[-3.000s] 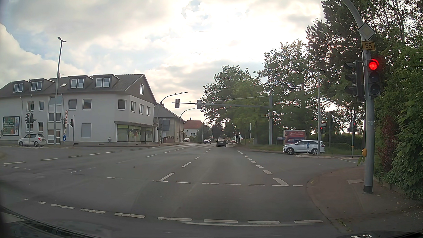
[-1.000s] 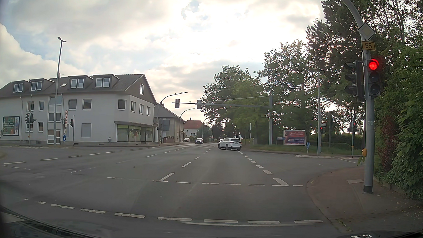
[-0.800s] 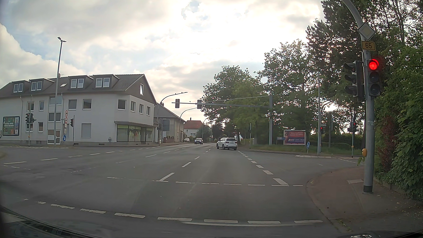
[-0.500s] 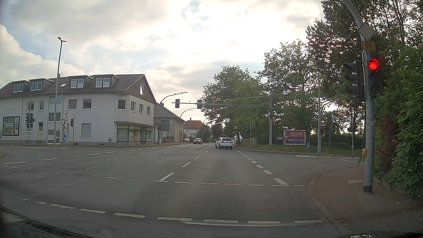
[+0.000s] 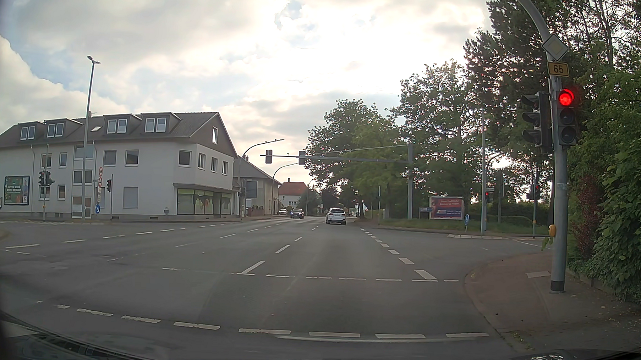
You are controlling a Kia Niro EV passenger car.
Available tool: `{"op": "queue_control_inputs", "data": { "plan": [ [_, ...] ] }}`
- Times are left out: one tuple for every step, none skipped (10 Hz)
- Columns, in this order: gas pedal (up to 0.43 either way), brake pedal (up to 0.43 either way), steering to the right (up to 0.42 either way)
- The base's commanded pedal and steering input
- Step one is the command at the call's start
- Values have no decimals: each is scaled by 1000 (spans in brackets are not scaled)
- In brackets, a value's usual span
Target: Follow the waypoints while adhering to traffic rules and regulations
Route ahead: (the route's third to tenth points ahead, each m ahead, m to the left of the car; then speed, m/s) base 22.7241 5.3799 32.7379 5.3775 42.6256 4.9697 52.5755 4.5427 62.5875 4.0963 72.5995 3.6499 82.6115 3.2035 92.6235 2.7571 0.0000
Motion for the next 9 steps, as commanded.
{"op": "queue_control_inputs", "data": {
  "plan": [
    [0,0,-10],
    [0,0,-9],
    [0,0,-9],
    [0,0,-9],
    [0,0,-9],
    [0,0,-9],
    [0,0,-10],
    [0,0,-10],
    [0,0,-10]
  ]
}}
